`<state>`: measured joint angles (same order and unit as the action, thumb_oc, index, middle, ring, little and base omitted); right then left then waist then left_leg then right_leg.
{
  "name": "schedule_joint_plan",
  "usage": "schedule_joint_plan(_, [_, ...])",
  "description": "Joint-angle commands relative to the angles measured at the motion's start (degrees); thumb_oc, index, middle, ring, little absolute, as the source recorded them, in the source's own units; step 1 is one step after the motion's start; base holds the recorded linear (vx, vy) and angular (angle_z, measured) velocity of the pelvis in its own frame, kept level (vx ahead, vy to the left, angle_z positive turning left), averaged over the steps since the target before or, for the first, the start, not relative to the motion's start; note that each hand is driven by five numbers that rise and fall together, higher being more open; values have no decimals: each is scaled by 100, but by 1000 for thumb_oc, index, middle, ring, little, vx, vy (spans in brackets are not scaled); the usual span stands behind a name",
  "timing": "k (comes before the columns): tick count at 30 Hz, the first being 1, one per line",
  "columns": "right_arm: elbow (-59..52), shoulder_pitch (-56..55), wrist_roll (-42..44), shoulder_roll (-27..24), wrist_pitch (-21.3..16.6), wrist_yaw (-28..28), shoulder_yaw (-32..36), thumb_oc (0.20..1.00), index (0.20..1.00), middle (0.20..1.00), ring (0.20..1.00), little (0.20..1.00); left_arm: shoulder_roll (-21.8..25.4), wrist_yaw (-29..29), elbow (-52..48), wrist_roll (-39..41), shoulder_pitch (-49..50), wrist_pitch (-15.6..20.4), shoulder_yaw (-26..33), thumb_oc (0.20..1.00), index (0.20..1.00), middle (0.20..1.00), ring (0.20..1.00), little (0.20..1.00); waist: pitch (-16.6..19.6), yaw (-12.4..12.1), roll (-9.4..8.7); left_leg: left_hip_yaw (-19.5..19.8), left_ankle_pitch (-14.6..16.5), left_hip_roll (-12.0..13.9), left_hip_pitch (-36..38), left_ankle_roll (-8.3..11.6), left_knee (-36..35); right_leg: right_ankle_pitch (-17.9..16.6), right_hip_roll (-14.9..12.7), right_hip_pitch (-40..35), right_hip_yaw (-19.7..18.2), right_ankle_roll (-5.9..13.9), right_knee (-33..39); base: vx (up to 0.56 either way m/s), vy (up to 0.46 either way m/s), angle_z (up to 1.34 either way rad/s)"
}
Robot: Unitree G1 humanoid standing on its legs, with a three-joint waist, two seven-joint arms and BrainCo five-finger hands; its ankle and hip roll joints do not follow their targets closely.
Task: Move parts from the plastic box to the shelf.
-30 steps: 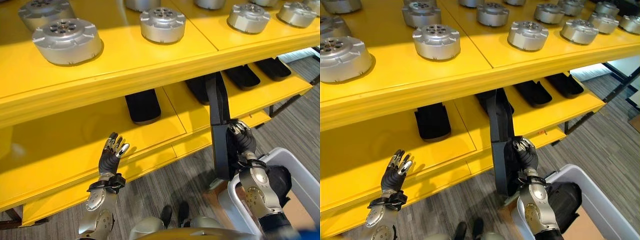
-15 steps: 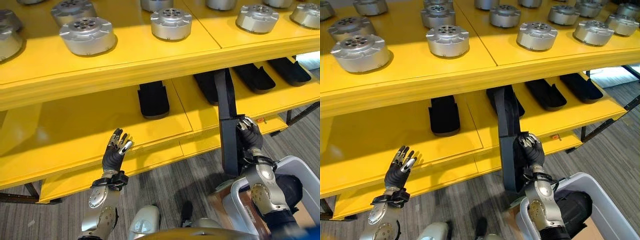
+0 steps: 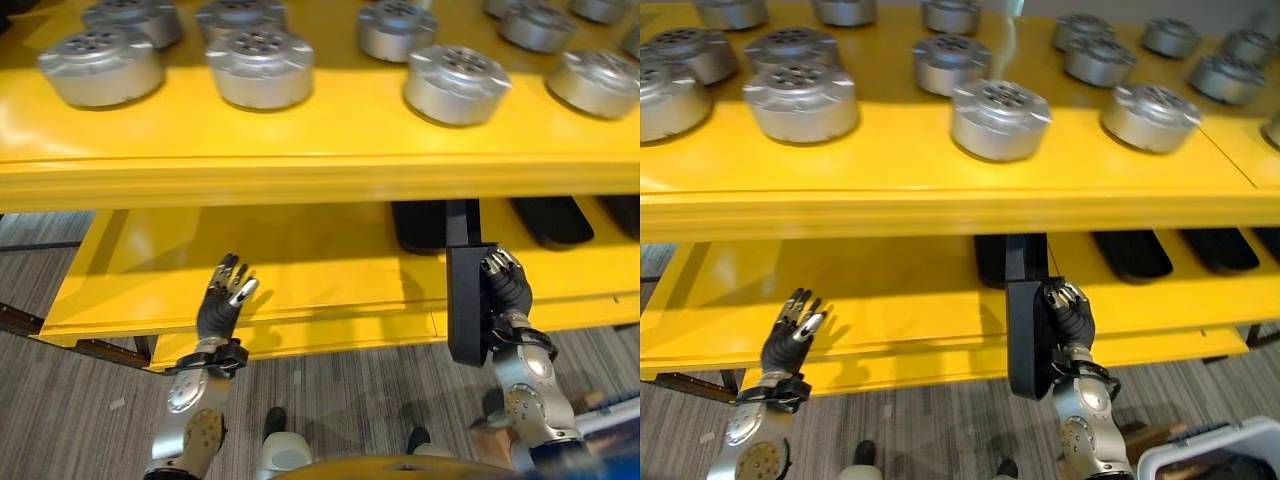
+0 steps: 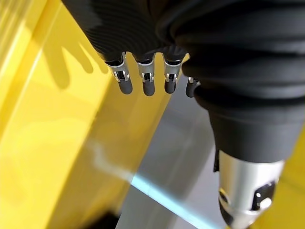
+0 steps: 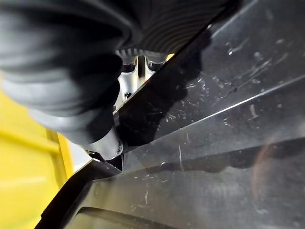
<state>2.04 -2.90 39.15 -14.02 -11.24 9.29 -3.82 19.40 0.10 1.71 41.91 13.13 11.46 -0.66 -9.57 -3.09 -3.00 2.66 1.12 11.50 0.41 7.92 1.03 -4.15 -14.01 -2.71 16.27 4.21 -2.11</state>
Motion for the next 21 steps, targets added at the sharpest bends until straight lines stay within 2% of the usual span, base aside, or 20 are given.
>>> schedule_joint_plan(1, [-254,260,-15,-229,-364,7,336,200,200,200,200,200,-62,-107,-356,-125,-113,200,33,1000,1000,1000,1000,1000,278,54,43,12,-248,191,107,-173,-112,224,-55,89,49,367,-530,44,278,13])
schedule_joint_plan(6, [-236,306,-91,-186,-244,-137,155,200,200,200,200,200,-35,-93,-330,-214,-65,206,124,1000,1000,1000,1000,1000,338,-19,-123,7,-17,-92,11,-268,140,58,-260,-45,41,493,-376,39,111,0])
schedule_joint_plan(7, [-210,451,-124,-209,-176,-206,-20,200,200,200,200,200,-26,-95,-331,-226,-44,192,138,1000,1000,1000,1000,1000,371,-98,-210,13,45,-195,-37,-303,233,-21,-328,-85,48,542,-340,55,85,-6])
schedule_joint_plan(9, [-195,522,-137,-211,-164,-221,-86,200,200,200,200,200,-20,-96,-335,-225,-36,184,134,1000,1000,1000,1000,1000,375,-126,-244,23,68,-230,-65,-317,278,-31,-347,-99,61,552,-330,47,44,-3])
schedule_joint_plan(10, [-208,720,-196,-222,-137,-249,-254,200,200,200,200,200,3,-127,-363,-219,-28,169,105,1000,1000,1000,1000,1000,380,-217,-309,49,102,-299,-139,-338,354,-59,-371,-132,104,568,-301,41,25,9])
schedule_joint_plan(15, [-264,1105,-183,-153,-96,-312,-611,200,200,200,200,200,30,-120,-387,-234,-15,149,98,1000,1000,1000,1000,1000,365,-345,-397,71,122,-370,-175,-370,384,-114,-402,-179,133,596,-266,32,8,15])
schedule_joint_plan(21, [-187,1965,-108,91,5,-439,-1479,200,200,200,200,200,90,14,-396,-176,-94,130,115,1000,1000,1000,1000,1000,283,-605,-462,172,156,-458,-303,-377,543,-74,-420,-229,215,581,-300,19,-3,15])
